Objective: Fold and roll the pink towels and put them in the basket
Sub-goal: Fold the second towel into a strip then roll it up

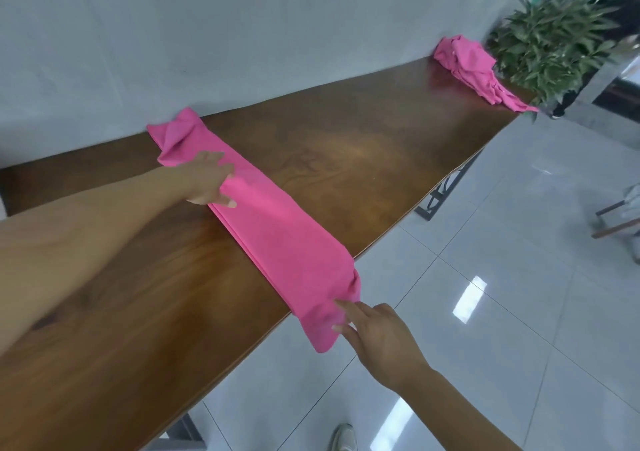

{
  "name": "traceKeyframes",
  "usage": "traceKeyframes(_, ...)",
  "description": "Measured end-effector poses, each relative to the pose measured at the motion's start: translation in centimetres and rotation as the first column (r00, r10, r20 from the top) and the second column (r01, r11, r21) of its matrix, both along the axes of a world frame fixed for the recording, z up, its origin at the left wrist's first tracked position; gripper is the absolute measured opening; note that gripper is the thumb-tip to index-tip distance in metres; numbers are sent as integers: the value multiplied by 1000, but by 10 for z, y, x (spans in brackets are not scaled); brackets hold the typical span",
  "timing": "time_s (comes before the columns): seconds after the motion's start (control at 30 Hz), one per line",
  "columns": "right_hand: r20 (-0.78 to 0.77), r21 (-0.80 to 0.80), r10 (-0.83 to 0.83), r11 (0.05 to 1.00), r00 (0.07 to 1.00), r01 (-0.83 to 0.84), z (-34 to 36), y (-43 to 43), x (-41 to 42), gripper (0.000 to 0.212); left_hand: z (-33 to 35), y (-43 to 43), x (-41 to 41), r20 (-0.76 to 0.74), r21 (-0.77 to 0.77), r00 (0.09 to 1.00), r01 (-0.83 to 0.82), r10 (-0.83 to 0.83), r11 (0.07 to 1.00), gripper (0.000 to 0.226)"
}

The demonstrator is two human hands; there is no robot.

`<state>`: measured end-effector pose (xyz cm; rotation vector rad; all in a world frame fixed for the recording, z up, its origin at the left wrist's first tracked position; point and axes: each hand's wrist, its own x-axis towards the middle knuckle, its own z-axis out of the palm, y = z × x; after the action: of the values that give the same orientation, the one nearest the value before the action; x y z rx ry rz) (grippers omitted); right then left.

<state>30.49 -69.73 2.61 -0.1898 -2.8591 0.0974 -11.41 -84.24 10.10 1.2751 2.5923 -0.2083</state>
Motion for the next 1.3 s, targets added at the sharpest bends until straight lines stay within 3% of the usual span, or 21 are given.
traceKeyframes(0.2,91,-152,-22,988,996,36,6,23,-3,41,-22,31,52,125,171,990,37,-59,985,79)
traceKeyframes(0.33,246,-390,-108,899,963,200,1,46,-6,37,-39,53,103,173,279,985,-59,11,958,87)
traceKeyframes(0.5,383,-494,-176,790,907,362,-13,79,-16,40,-66,70,163,233,276,952,-262,200,925,97)
traceKeyframes(0.7,456,-514,-110,778,883,362,-33,107,-39,43,-95,71,196,76,272,945,-326,317,905,98)
traceKeyframes(0.83,481,-506,0,817,877,277,-54,117,-55,33,-103,70,200,-11,295,937,-331,349,896,95)
traceKeyframes(1.03,449,-505,14,829,894,241,-73,122,-60,10,-101,71,203,-21,325,930,-341,367,882,91)
traceKeyframes(1.17,488,-539,39,799,872,266,-79,123,-56,16,-100,71,204,-20,319,924,-356,381,879,89)
traceKeyframes(1.3,536,-505,96,833,839,227,-91,128,-40,15,-98,72,206,-9,337,921,-364,389,869,91)
